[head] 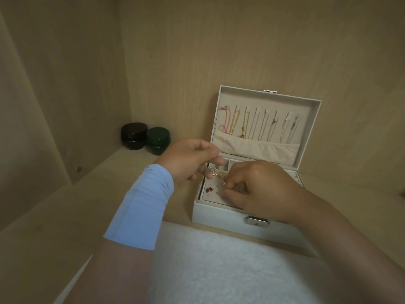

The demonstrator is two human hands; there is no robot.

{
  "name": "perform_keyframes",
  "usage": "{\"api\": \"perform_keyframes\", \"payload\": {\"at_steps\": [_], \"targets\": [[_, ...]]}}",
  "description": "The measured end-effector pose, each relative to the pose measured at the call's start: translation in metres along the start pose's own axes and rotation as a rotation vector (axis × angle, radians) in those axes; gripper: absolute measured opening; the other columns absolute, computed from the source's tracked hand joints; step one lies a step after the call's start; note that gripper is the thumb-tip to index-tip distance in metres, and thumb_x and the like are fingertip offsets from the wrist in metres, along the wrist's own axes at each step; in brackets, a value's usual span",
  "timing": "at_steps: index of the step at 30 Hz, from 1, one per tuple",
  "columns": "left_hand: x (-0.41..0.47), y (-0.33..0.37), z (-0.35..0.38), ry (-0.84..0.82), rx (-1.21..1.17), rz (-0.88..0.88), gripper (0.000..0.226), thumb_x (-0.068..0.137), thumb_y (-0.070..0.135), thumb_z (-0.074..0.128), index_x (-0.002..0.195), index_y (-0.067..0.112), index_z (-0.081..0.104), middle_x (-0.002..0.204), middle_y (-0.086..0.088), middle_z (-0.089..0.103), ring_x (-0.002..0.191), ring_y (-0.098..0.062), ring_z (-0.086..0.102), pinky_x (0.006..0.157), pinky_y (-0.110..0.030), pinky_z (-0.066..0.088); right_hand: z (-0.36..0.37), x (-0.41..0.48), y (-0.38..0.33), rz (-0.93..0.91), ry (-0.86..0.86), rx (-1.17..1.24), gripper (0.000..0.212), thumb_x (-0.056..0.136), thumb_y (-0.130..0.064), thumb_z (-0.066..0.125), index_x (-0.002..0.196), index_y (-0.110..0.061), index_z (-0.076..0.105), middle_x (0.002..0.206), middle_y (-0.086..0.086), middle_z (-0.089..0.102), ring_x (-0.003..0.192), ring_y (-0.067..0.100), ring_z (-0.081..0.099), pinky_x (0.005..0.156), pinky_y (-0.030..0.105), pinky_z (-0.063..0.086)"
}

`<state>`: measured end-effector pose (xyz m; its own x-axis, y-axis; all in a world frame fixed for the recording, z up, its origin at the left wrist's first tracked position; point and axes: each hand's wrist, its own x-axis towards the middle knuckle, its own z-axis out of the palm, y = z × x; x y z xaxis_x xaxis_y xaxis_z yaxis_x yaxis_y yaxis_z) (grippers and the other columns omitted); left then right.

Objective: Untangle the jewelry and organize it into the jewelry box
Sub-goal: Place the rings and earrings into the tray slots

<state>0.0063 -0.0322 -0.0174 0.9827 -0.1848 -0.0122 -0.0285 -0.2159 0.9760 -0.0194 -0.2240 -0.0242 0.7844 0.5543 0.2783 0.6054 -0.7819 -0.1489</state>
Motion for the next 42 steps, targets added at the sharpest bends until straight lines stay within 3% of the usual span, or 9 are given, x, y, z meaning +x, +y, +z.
{"api": "perform_keyframes", "payload": {"at_steps": [5, 11, 18, 22, 27, 30, 34, 39, 42], "targets": [[-0.001, -0.001, 0.008, -0.004, -0.102, -0.02, 0.01, 0.09, 0.028, 0.068, 0.098, 0.024, 0.074, 0.083, 0.009, 0.073, 0.065, -0.008, 0.059, 0.047, -0.019, 0.041, -0.009, 0.0, 0.007, 0.136, 0.202, 0.267, 0.006, 0.088, -0.028, 0.069, 0.089, -0.032, 0.072, 0.081, -0.021, 0.065, 0.066, -0.002, 0.057, 0.062, 0.016, 0.039], [-0.003, 0.003, 0.019, -0.059, -0.189, 0.003, 0.015, 0.091, 0.023, 0.067, 0.103, 0.018, 0.073, 0.077, 0.003, 0.071, 0.062, -0.008, 0.058, 0.046, -0.018, 0.04, -0.012, 0.002, 0.002, 0.221, 0.434, 0.529, 0.024, 0.078, -0.028, 0.083, 0.099, -0.034, 0.072, 0.085, -0.016, 0.071, 0.046, 0.007, 0.05, 0.053, 0.021, 0.048], [-0.009, 0.009, 0.022, -0.017, -0.068, 0.047, 0.013, 0.089, 0.026, 0.069, 0.1, 0.022, 0.076, 0.09, 0.006, 0.076, 0.067, -0.008, 0.06, 0.05, -0.019, 0.043, -0.013, -0.001, 0.007, 0.304, 0.473, 0.626, 0.014, 0.084, -0.022, 0.078, 0.097, -0.026, 0.08, 0.076, -0.017, 0.074, 0.054, -0.005, 0.058, 0.061, 0.012, 0.046], [-0.011, 0.011, 0.023, 0.039, 0.058, 0.081, 0.007, 0.084, 0.025, 0.074, 0.09, 0.027, 0.077, 0.081, 0.002, 0.076, 0.064, -0.005, 0.061, 0.052, -0.02, 0.046, -0.01, -0.002, 0.004, 0.335, 0.451, 0.667, 0.012, 0.086, -0.019, 0.074, 0.093, -0.027, 0.081, 0.071, -0.019, 0.073, 0.046, 0.001, 0.055, 0.051, 0.019, 0.047], [-0.01, 0.009, 0.026, 0.068, 0.068, 0.158, 0.009, 0.078, 0.022, 0.079, 0.086, 0.025, 0.079, 0.079, 0.005, 0.076, 0.067, -0.006, 0.068, 0.064, -0.019, 0.054, -0.015, -0.001, 0.004, 0.369, 0.429, 0.817, 0.005, 0.081, -0.021, 0.08, 0.085, -0.022, 0.081, 0.078, -0.012, 0.077, 0.077, 0.001, 0.071, 0.073, 0.015, 0.055], [-0.009, 0.008, 0.027, 0.061, 0.105, 0.183, 0.009, 0.078, 0.021, 0.08, 0.085, 0.025, 0.079, 0.084, 0.007, 0.076, 0.083, -0.011, 0.072, 0.076, -0.02, 0.058, -0.016, -0.002, 0.007, 0.371, 0.368, 0.724, 0.008, 0.083, -0.018, 0.078, 0.087, -0.024, 0.081, 0.073, -0.014, 0.075, 0.064, -0.001, 0.067, 0.062, 0.012, 0.049], [-0.008, 0.002, 0.021, 0.075, 0.34, 0.237, 0.005, 0.083, 0.027, 0.074, 0.084, 0.031, 0.076, 0.082, 0.014, 0.072, 0.081, -0.004, 0.067, 0.08, -0.026, 0.056, -0.016, -0.008, 0.006, 0.314, 0.312, 0.428, 0.007, 0.083, -0.025, 0.079, 0.082, -0.032, 0.08, 0.067, -0.03, 0.066, 0.058, -0.002, 0.06, 0.056, 0.007, 0.041], [-0.011, -0.002, 0.009, -0.052, 0.697, 0.211, 0.013, 0.086, 0.024, 0.07, 0.083, 0.036, 0.074, 0.078, 0.022, 0.064, 0.067, 0.003, 0.057, 0.064, -0.015, 0.043, -0.004, -0.015, -0.003, 0.213, 0.129, 0.367, 0.007, 0.083, -0.026, 0.078, 0.084, -0.033, 0.079, 0.055, -0.034, 0.057, 0.056, -0.007, 0.055, 0.055, 0.008, 0.038], [-0.01, -0.002, 0.01, -0.138, 0.74, 0.219, 0.015, 0.086, 0.023, 0.07, 0.087, 0.037, 0.076, 0.076, 0.022, 0.06, 0.069, 0.001, 0.054, 0.062, -0.012, 0.036, 0.008, -0.016, -0.004, 0.125, 0.162, 0.221, 0.004, 0.082, -0.033, 0.079, 0.082, -0.037, 0.077, 0.07, -0.028, 0.064, 0.067, -0.005, 0.058, 0.062, 0.021, 0.047]]}}
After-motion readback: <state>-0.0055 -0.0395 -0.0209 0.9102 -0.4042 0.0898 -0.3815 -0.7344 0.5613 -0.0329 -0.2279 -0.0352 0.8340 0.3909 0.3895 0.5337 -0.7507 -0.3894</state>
